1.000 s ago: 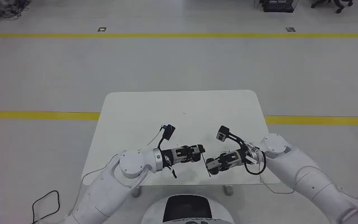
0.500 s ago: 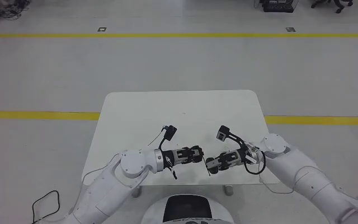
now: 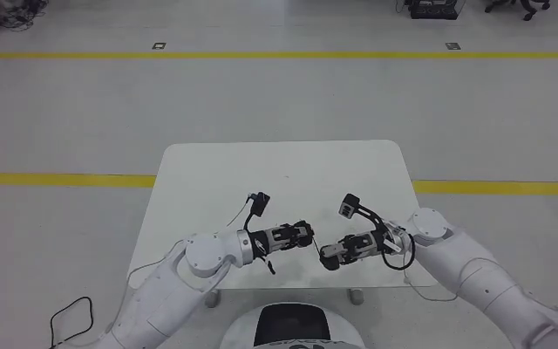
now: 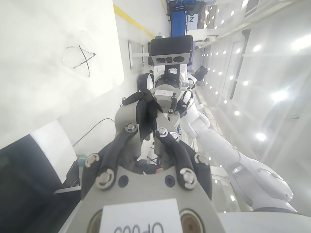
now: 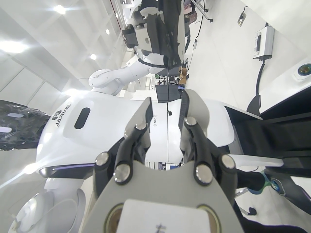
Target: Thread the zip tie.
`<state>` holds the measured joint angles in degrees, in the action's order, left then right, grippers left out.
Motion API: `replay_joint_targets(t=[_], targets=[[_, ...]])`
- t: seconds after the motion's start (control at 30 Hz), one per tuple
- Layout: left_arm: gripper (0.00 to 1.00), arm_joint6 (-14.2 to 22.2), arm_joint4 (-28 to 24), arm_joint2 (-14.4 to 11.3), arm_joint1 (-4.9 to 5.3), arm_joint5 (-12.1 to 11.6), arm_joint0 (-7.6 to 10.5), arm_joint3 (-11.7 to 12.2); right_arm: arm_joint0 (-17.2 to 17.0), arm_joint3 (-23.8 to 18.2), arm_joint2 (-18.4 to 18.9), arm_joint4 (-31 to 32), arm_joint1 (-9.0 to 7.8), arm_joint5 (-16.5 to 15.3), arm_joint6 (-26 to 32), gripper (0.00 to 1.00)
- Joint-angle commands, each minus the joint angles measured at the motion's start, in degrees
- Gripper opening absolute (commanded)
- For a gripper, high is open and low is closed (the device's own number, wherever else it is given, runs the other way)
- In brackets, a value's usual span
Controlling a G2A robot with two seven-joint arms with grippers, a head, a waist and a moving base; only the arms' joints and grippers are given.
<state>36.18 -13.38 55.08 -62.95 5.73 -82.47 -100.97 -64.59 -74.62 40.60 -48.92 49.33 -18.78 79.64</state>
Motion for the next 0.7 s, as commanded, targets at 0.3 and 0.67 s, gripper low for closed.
replay_joint_targets(t=[0.3,0.67], targets=[[0.0,-7.4,-3.4,1.2,-0.06,1.6,-0.95,0.3,-1.9,-1.9,3.2,3.2,-0.47,-0.7,-5.8,1.0],[0.0,-11.9,-5.0,1.3,-0.38,2.9,-0.87,0.5,-3.9,-4.5,4.8,7.5,-0.79,-0.5,-11.8,1.0]])
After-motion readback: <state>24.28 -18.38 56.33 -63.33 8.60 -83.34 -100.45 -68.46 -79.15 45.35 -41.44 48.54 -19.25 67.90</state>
